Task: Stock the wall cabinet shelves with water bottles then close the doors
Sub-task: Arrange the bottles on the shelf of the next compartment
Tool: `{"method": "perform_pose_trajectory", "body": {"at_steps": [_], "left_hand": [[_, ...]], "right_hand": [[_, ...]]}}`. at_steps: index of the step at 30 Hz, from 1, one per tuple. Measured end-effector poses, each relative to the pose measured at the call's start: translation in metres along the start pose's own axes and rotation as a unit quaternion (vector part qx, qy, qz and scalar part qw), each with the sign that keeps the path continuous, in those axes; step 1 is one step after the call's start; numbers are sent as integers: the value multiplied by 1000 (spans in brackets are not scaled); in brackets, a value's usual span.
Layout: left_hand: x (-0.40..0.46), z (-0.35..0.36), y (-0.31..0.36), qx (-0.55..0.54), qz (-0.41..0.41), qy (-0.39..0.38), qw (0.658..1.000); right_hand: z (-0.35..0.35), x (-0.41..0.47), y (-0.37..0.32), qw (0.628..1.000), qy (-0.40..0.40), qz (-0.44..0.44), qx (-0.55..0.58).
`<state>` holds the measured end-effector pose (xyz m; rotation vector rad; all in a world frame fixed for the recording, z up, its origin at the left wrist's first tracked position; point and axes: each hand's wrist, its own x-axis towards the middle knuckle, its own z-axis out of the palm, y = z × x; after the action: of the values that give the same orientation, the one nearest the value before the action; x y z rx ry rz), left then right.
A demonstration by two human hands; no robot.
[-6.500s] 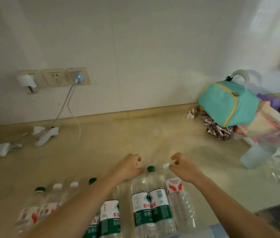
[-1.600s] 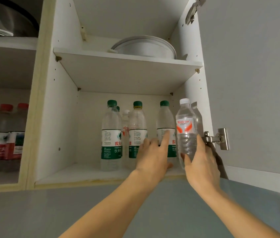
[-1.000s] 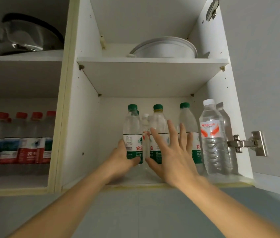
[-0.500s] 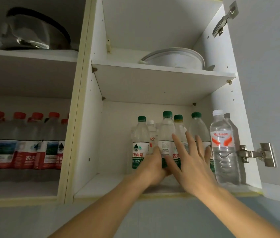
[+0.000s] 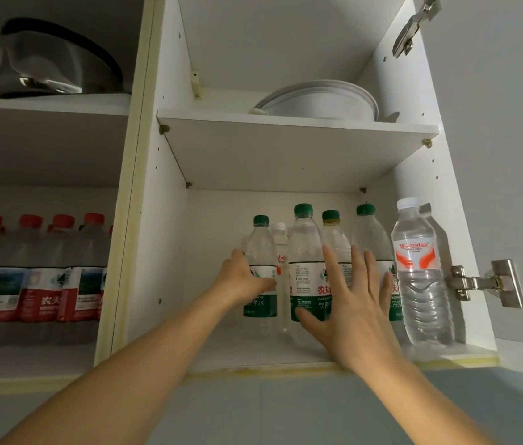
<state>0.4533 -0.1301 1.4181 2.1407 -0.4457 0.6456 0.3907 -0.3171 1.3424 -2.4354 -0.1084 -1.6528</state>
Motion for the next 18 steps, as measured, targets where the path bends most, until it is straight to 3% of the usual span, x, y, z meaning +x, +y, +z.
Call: {"method": "perform_pose_trajectory", "body": {"at_steps": [6,18], "left_hand": [[15,12,-9,-25,-21,27,999],[25,-39,-53,161,-112,137,971]], "right_hand": [[0,0,2,1000,-9,-9,2],[-9,-5,-2,1000,-12,-12,-3]]}}
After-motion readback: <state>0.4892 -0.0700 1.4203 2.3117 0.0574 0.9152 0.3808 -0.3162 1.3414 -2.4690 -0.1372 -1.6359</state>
